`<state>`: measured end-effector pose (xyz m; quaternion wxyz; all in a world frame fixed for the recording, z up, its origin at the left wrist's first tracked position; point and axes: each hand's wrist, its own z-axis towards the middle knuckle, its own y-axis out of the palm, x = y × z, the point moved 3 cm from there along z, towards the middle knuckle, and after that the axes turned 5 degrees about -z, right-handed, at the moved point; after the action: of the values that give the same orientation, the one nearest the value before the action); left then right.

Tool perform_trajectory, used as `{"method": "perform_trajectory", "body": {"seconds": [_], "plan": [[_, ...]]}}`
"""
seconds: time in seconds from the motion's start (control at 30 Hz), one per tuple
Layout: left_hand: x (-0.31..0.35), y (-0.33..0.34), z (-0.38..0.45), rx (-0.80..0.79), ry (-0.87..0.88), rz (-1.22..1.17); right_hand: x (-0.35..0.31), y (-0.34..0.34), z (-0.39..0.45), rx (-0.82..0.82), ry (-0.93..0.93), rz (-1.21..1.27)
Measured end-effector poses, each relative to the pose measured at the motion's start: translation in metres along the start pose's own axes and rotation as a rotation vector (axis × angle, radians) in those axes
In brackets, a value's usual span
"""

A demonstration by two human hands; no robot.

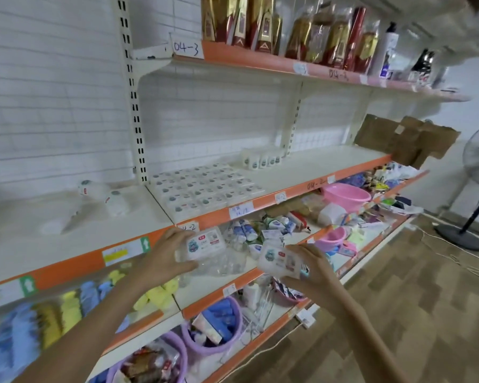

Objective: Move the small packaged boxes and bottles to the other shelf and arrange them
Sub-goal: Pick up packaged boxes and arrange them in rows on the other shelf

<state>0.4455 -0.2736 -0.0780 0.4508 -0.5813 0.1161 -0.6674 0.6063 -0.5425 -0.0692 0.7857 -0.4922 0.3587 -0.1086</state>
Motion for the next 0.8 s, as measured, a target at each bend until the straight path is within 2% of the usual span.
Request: {"method": "perform_trajectory", "body": {"seconds": [0.27, 0.57, 0.7, 0.8], "plan": [[-0.035, -0.026, 0.076, 0.127, -0.031, 0.107, 0.006, 0.014, 0.106, -0.029, -0.133, 0.086], [-0.105, -0.069, 0.202, 0.229, -0.214, 0.160, 0.001, 0.027, 0.282, -0.102, -0.309, 0.052], [-0.132, -0.084, 0.246, 0.217, -0.306, 0.277, -0.010, 0.052, 0.353, -0.154, -0.370, 0.058], [-0.146, -0.091, 0.271, 0.172, -0.354, 0.418, -0.025, 0.078, 0.397, -0.252, -0.404, 0.059]]}}
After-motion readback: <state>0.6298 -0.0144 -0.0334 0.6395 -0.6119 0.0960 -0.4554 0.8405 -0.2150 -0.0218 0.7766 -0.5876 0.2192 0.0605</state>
